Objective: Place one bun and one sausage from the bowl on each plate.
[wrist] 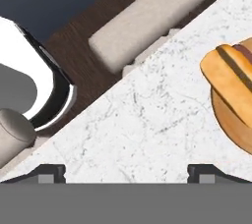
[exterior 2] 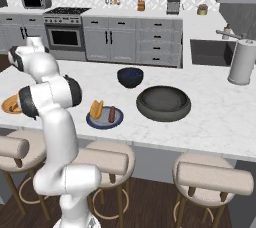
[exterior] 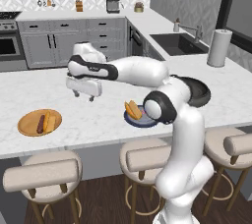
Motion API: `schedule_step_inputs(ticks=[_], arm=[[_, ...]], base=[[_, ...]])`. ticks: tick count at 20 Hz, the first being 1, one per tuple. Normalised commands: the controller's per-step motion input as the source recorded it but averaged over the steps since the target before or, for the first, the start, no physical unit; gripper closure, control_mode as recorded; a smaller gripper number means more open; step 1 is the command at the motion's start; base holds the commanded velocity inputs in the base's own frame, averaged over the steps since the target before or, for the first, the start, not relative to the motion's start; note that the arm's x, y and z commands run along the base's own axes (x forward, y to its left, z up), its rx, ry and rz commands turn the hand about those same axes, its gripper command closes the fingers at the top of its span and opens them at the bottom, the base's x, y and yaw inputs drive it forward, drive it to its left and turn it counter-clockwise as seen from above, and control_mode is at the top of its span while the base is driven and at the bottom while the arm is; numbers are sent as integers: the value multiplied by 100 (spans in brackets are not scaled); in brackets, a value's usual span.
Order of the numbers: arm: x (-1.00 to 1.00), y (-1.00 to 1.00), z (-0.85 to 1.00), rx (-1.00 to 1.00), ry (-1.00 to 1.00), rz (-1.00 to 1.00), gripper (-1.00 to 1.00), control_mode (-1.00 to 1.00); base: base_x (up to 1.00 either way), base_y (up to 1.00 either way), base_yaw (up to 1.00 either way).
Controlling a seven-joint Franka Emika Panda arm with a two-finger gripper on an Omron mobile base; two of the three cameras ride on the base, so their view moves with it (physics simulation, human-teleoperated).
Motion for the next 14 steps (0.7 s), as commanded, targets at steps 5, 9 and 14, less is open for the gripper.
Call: schedule_step_inputs(ticks=[5,9,14], arm=[[-76,-85,8,14,-23,0,-100,-100],[-47,-46,0,5,-15,6,-100,-100],[-36,-32,0,5,-8,5,-100,-100]], base=[[0,0,0],[0,0,0],[0,0,0]])
